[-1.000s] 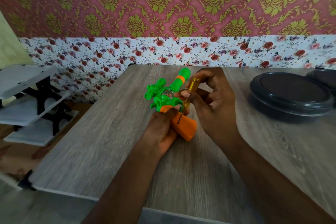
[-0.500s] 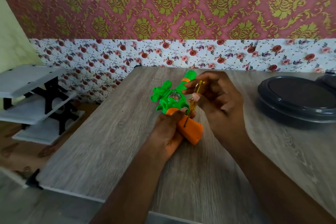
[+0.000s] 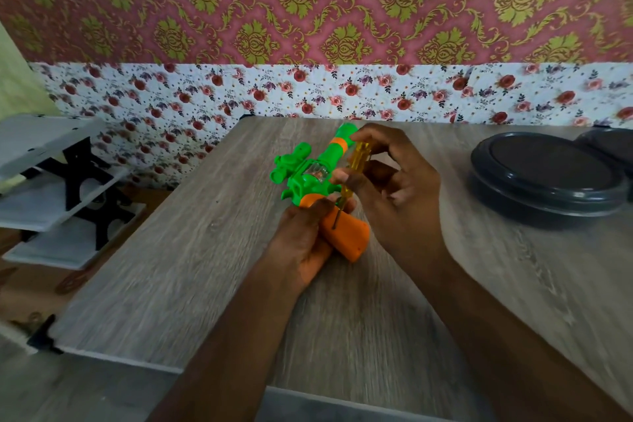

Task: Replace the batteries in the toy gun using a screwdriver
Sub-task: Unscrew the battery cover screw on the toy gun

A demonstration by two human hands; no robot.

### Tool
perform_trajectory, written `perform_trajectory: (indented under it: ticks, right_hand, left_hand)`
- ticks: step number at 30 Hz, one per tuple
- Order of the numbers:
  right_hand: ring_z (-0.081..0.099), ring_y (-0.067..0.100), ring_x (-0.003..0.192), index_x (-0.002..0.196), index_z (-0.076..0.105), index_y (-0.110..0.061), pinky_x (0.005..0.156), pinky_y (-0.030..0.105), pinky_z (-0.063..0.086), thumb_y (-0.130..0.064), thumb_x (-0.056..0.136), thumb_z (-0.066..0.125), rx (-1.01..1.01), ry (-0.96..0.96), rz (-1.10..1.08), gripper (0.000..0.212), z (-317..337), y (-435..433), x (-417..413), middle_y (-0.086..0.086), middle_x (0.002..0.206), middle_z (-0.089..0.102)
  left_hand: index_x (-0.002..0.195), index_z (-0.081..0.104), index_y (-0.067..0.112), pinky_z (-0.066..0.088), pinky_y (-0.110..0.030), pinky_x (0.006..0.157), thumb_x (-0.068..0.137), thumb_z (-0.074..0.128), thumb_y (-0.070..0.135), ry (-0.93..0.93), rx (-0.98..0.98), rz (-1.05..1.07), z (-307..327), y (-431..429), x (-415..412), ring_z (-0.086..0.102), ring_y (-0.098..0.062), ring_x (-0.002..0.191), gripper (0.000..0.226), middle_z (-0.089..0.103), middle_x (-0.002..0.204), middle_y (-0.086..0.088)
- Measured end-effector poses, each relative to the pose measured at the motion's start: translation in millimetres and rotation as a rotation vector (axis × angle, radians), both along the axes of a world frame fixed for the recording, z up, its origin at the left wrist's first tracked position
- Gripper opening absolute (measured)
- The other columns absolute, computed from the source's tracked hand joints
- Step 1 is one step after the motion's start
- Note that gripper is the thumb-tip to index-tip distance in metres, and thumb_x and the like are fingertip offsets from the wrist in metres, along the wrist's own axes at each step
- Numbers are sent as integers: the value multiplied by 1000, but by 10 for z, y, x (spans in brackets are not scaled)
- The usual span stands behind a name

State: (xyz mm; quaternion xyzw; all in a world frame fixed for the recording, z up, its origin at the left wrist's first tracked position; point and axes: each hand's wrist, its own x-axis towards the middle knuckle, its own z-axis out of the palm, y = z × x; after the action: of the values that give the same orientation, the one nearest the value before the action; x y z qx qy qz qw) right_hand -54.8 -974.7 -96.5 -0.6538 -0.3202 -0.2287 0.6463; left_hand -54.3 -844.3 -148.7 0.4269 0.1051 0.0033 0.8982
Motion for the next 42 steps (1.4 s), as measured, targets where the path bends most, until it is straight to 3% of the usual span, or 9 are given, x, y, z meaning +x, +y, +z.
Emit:
perform_trajectory:
  ticks: [6,10,15,19,24,29,32,38,42]
  right_hand:
    - [76,32,95,127,62,0,89,53,60,16,94,56,67,72,166,37,-3,-24,16,21,114,68]
    - [71,29,92,123,68,-6,78,51,60,-7,90,73,-31,-48,-7,33,-22,-5,27,20,107,61]
    - [73,31,98,132,63,0,90,43,60,14,94,58,41,6,114,41,-35,-16,47,21,109,70]
    - [68,13,77,126,68,-4,68,24,54,-1,92,72,-14,-52,-15,35,-22,-7,33,19,105,61]
    - [75,22,103,135,60,-2,93,39,60,12,97,55,39,19,97,41,-32,-3,9,19,118,67]
    - [72,26,102,129,67,-8,83,34,61,-4,91,73,-5,-41,-5,39,-23,-12,28,19,113,61]
    - [74,24,102,136,61,-8,92,41,60,6,91,67,39,-25,38,47,-40,4,46,18,116,66]
    - [71,23,98,129,66,-7,84,38,61,-7,90,75,-4,-22,3,40,-27,5,24,16,111,62]
    - [74,21,101,141,58,-7,92,43,60,6,95,62,-6,10,53,47,-30,-3,32,10,115,68]
  left_hand:
    - [129,60,-2,63,-41,69,98,55,-1,27,29,17,12,8,-5,73,-24,88,32,74,100,-17]
    - [135,57,-5,53,-55,100,98,53,0,16,41,-2,18,4,-5,66,-38,115,37,69,121,-26]
    - [131,59,-3,54,-54,95,97,55,0,22,46,11,11,0,0,66,-33,106,35,70,109,-22]
    - [132,59,-3,51,-55,103,97,55,0,12,28,16,5,-4,0,66,-31,106,35,69,115,-25]
    - [118,64,0,62,-44,79,97,54,0,51,48,36,43,-6,-23,71,-26,90,23,75,94,-18]
    - [132,56,-6,42,-63,109,98,52,-1,28,20,48,63,-45,-42,60,-38,113,36,64,119,-29]
    - [121,63,-2,47,-60,103,98,52,0,45,31,59,52,-32,-39,64,-37,108,25,70,106,-25]
    - [137,53,-9,40,-64,111,99,51,1,63,14,69,48,-37,-30,53,-46,131,40,56,135,-37]
    - [135,55,-7,47,-61,104,99,51,0,70,21,73,51,-38,-35,60,-40,118,37,66,117,-29]
